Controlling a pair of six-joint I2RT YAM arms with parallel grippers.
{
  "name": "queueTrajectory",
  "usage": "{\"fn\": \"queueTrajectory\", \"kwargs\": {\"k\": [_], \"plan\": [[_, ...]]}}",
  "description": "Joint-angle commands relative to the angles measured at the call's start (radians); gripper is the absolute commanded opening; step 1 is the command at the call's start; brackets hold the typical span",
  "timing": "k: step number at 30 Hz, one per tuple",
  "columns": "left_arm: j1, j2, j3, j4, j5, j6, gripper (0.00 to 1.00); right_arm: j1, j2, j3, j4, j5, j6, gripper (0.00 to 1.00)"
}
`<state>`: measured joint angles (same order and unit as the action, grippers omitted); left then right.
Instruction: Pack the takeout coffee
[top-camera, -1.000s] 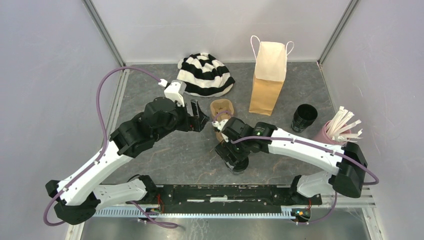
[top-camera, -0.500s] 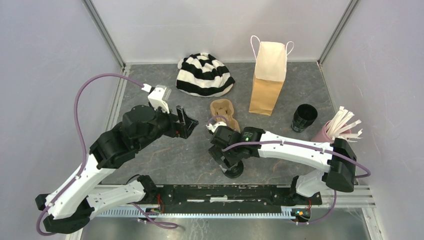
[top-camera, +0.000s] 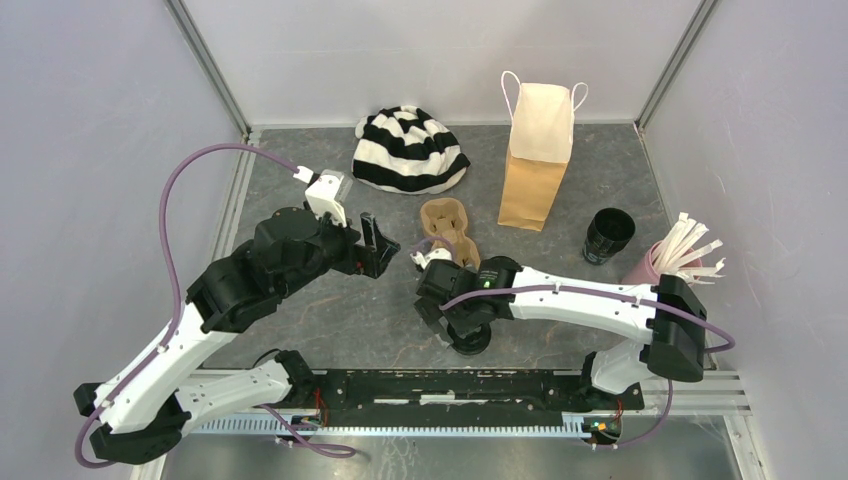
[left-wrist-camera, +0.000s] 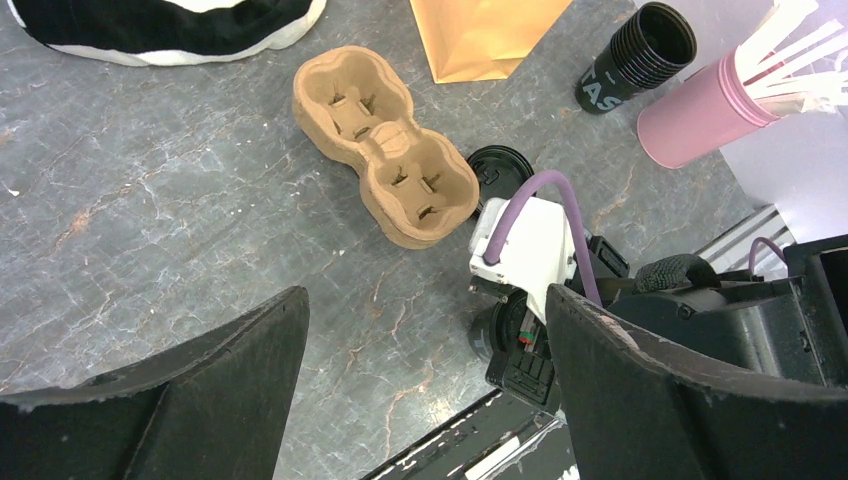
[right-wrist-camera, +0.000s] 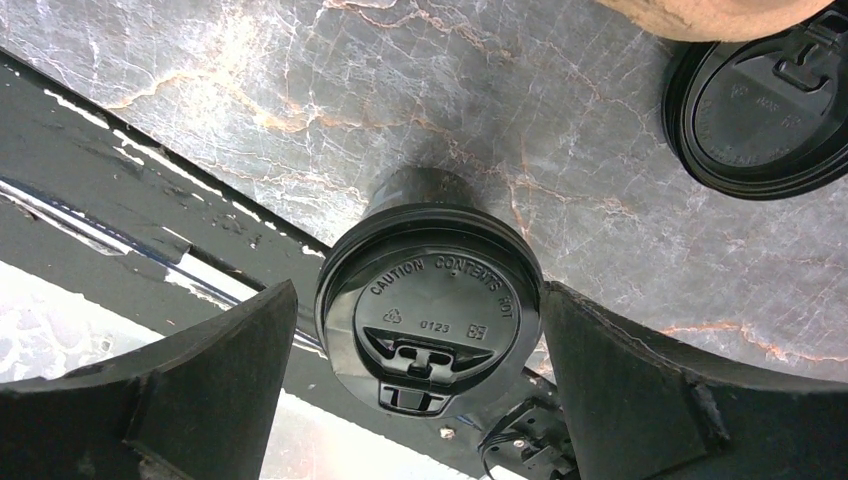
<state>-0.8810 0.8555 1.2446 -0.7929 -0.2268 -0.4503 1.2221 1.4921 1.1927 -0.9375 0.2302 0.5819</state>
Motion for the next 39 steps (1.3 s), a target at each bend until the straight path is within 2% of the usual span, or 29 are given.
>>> {"fn": "queueTrajectory", "kwargs": {"k": [1, 11, 17, 25, 29, 32, 39], "plan": [[0.002, -0.007, 0.03, 0.005, 0.004, 0.055, 0.94, 0.007, -0.011, -0.02, 0.0, 0.051, 0.051, 0.98], [0.002, -0.004, 0.025, 0.001, 0.009, 0.05, 0.94, 0.007, -0.03, -0.075, 0.01, 0.076, 0.093, 0.98], [0.003, -0.001, 0.026, 0.0, 0.015, 0.048, 0.94, 0.007, -0.054, -0.097, 0.006, 0.146, 0.137, 0.9], [0.003, 0.002, 0.027, -0.001, 0.018, 0.046, 0.94, 0.005, -0.064, -0.069, -0.086, 0.272, 0.189, 0.84], [0.002, 0.005, 0.031, -0.005, 0.018, 0.046, 0.94, -0.004, -0.075, -0.069, -0.192, 0.363, 0.27, 0.82], [0.002, 0.004, 0.031, -0.005, 0.019, 0.045, 0.94, -0.05, -0.115, -0.133, -0.211, 0.38, 0.286, 0.81], [0.003, 0.01, 0.036, -0.006, 0.025, 0.052, 0.94, -0.242, -0.267, -0.261, -0.272, 0.419, 0.288, 0.81]]}}
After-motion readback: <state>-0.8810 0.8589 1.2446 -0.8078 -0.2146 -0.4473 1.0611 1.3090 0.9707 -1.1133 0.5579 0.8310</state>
